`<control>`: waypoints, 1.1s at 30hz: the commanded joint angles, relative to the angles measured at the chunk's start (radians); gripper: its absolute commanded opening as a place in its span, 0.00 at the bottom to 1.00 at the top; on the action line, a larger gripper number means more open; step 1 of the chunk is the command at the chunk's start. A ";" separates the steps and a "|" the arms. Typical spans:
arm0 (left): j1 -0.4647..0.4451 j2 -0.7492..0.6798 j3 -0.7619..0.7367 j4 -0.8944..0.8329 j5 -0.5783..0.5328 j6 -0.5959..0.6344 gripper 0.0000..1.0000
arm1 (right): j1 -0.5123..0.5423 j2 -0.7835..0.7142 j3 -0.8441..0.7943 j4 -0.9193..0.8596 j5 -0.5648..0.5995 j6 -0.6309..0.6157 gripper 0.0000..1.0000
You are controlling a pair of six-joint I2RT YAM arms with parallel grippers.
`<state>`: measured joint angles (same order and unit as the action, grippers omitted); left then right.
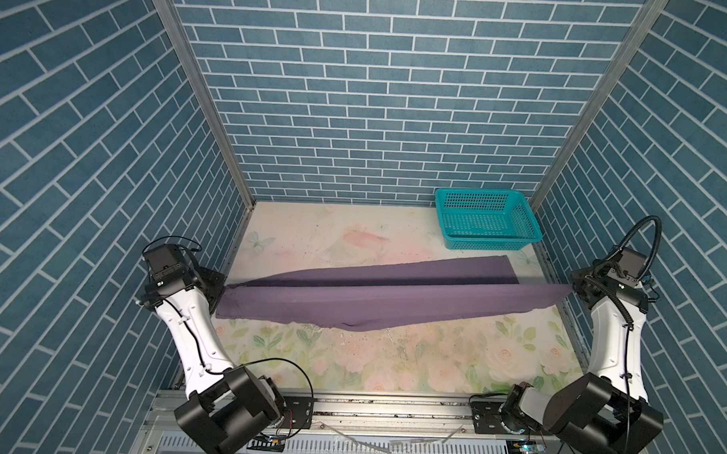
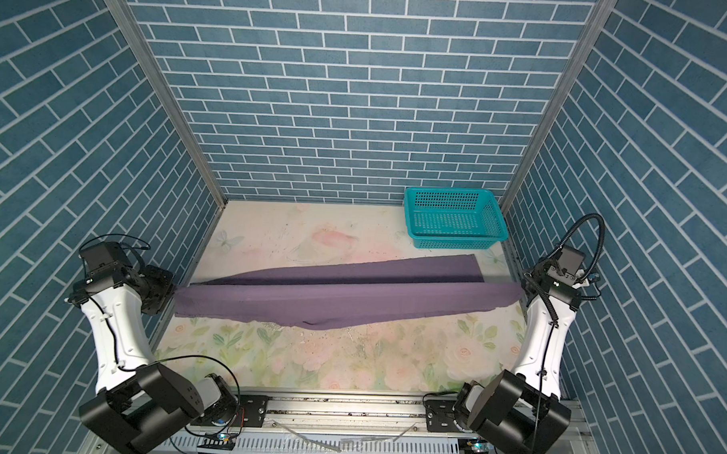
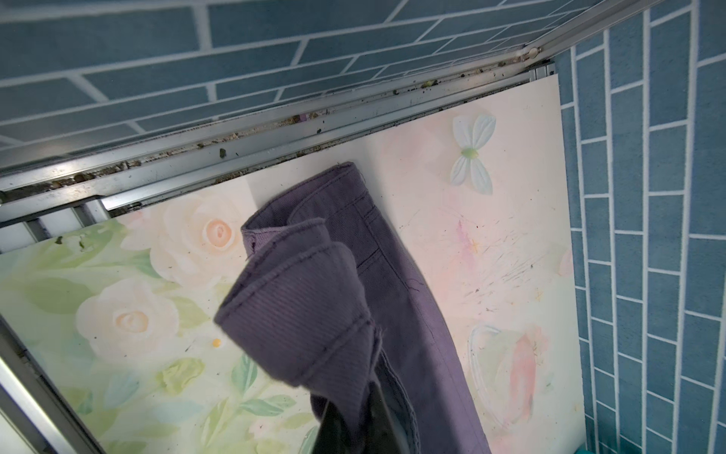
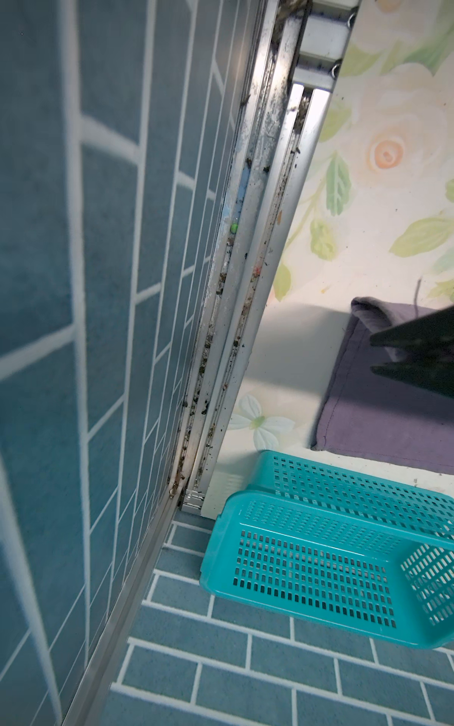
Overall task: Fold and stack the trousers
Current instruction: 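Lift the trousers with both grippers and stretch them taut between the grippers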
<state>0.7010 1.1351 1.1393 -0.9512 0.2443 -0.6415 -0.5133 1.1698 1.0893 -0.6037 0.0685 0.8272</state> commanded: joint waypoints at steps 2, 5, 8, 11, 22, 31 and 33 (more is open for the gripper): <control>0.017 -0.082 0.022 -0.004 -0.169 0.040 0.00 | -0.023 -0.075 0.018 0.057 0.159 -0.034 0.00; 0.019 -0.132 0.024 -0.047 -0.201 0.053 0.00 | -0.024 -0.122 0.007 0.030 0.180 -0.040 0.00; 0.023 -0.175 0.023 -0.075 -0.234 0.063 0.00 | -0.024 -0.162 -0.006 0.009 0.196 -0.051 0.00; 0.023 -0.177 0.014 -0.073 -0.236 0.067 0.00 | -0.027 -0.164 -0.034 0.008 0.203 -0.051 0.00; -0.017 0.024 -0.047 0.104 -0.185 0.023 0.00 | -0.024 0.065 -0.094 0.159 0.126 0.014 0.00; -0.147 0.163 0.019 0.172 -0.282 -0.019 0.00 | 0.031 0.230 -0.014 0.234 0.144 0.027 0.00; -0.147 0.183 0.027 0.182 -0.290 -0.021 0.00 | 0.044 0.257 0.016 0.234 0.153 0.023 0.00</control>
<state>0.5396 1.3037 1.1206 -0.8829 0.0887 -0.6506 -0.4660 1.4059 1.0222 -0.4831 0.1043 0.8307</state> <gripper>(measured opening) 0.093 0.068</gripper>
